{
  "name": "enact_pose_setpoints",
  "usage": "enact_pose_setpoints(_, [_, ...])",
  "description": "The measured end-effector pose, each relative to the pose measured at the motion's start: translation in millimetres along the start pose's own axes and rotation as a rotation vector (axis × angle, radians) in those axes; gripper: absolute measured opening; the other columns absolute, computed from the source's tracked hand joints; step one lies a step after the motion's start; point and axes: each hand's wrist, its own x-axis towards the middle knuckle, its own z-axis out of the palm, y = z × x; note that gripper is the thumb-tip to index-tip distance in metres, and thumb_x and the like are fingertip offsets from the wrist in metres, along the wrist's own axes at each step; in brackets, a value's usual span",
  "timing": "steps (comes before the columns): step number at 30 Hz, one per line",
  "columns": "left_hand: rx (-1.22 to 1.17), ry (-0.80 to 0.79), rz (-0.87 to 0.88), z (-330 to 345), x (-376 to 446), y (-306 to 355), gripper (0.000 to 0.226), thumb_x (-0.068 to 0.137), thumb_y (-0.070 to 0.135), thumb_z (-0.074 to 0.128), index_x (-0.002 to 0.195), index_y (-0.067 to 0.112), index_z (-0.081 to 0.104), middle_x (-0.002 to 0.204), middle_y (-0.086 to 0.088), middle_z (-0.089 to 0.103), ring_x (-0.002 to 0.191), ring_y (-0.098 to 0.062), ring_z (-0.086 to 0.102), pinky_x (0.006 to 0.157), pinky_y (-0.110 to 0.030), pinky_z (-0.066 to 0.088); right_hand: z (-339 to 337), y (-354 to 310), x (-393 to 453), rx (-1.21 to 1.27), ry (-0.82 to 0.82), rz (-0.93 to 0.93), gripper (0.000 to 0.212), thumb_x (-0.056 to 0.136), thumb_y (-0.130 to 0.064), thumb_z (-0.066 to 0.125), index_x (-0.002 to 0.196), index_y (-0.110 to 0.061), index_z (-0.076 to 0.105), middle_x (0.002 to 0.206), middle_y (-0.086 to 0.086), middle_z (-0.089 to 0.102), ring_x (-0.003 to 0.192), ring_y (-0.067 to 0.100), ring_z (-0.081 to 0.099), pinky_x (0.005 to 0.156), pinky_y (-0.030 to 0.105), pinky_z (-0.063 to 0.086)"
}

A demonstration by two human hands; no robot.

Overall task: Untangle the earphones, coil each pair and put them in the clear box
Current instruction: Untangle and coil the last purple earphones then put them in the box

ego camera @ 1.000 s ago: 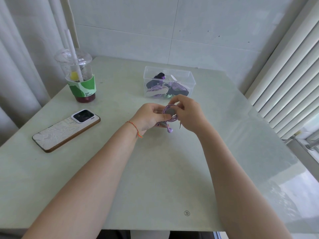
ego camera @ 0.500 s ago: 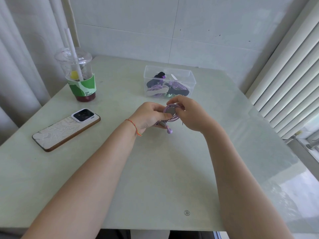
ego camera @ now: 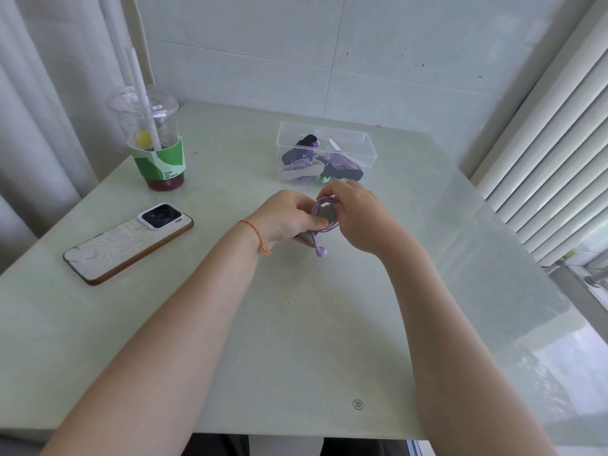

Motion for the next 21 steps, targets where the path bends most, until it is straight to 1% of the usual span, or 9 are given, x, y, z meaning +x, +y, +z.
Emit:
enact_pose_setpoints(2, [0.009,-0.01,0.005,0,0,1,0.008,0.086,-0.005,0.067,0.092,-0.001,0.066,0.084,-0.015,0.063,0.069,-0.04,0.069,0.073,-0.041,0.061,-2,0,0,0.052,-0.027,0.03,0.029,0.091,-0.003,0.044,0.112,-0.015,0.061,0.108,0.01,0.058,0.093,0.026,0.052,0.069,0.029,0.039])
enact_pose_setpoints(4, [0.04,-0.021,0.01,-1,0,0,0.01,0.086,-0.006,0.066,0.095,0.0,0.064,0.079,-0.012,0.064,0.061,-0.034,0.07,0.059,-0.03,0.059,-5,0,0,0.185,-0.063,0.092,0.029,0.091,-0.003,0.044,0.109,-0.018,0.062,0.102,0.011,0.065,0.087,0.028,0.057,0.068,0.032,0.045])
enact_pose_setpoints(6, [0.086,-0.03,0.023,-3,0,-2,0.013,0.087,-0.005,0.065,0.094,0.005,0.061,0.071,-0.003,0.065,0.054,-0.022,0.069,0.046,-0.017,0.045,-7,4,-1,0.301,-0.082,0.136,0.025,0.092,-0.005,0.048,0.105,-0.019,0.064,0.094,0.01,0.07,0.086,0.028,0.064,0.075,0.037,0.05])
enact_pose_setpoints(8, [0.109,-0.038,0.046,-4,2,-4,0.016,0.087,-0.003,0.066,0.093,0.009,0.057,0.066,0.006,0.067,0.054,-0.018,0.069,0.045,-0.018,0.033,-8,10,-1,0.42,-0.1,0.167,0.02,0.093,-0.008,0.053,0.102,-0.021,0.066,0.09,0.008,0.073,0.088,0.028,0.068,0.082,0.044,0.053])
enact_pose_setpoints(11, [0.068,-0.03,0.085,-6,2,-6,0.018,0.086,-0.002,0.068,0.093,0.01,0.056,0.069,0.007,0.069,0.059,-0.02,0.071,0.048,-0.022,0.03,-9,14,-2,0.617,-0.122,0.19,0.017,0.094,-0.005,0.056,0.098,-0.019,0.065,0.097,0.021,0.071,0.087,0.033,0.068,0.09,0.052,0.052])
enact_pose_setpoints(14, [-0.018,-0.03,0.1,-6,0,-5,0.024,0.085,-0.001,0.07,0.104,0.008,0.06,0.086,-0.006,0.072,0.074,-0.035,0.072,0.05,-0.023,0.031,-11,14,-3,0.783,-0.107,0.194,0.015,0.095,-0.002,0.055,0.099,-0.014,0.063,0.097,0.023,0.067,0.085,0.029,0.066,0.085,0.044,0.054])
enact_pose_setpoints(16, [-0.068,-0.011,0.098,-8,1,-4,0.037,0.083,-0.002,0.071,0.116,0.009,0.057,0.096,-0.008,0.071,0.079,-0.037,0.068,0.05,-0.021,0.035,-12,15,-4,0.9,-0.112,0.19,0.013,0.096,0.0,0.054,0.102,-0.011,0.061,0.096,0.019,0.066,0.083,0.028,0.066,0.081,0.038,0.054])
enact_pose_setpoints(19, [-0.165,-0.012,0.097,-10,1,-4,0.044,0.082,-0.007,0.069,0.117,0.012,0.05,0.099,-0.007,0.07,0.071,-0.033,0.069,0.047,-0.018,0.038,-13,19,-5,1.058,-0.122,0.191,0.014,0.095,0.001,0.054,0.105,-0.007,0.059,0.097,0.019,0.064,0.082,0.028,0.065,0.084,0.044,0.055])
enact_pose_setpoints(21, [-0.234,-0.029,0.097,-10,1,-5,0.042,0.083,-0.013,0.064,0.116,0.007,0.047,0.097,-0.012,0.068,0.067,-0.036,0.07,0.045,-0.019,0.039,-11,20,-5,1.129,-0.097,0.208,0.015,0.095,0.003,0.054,0.104,-0.008,0.059,0.095,0.02,0.064,0.081,0.03,0.065,0.087,0.048,0.054])
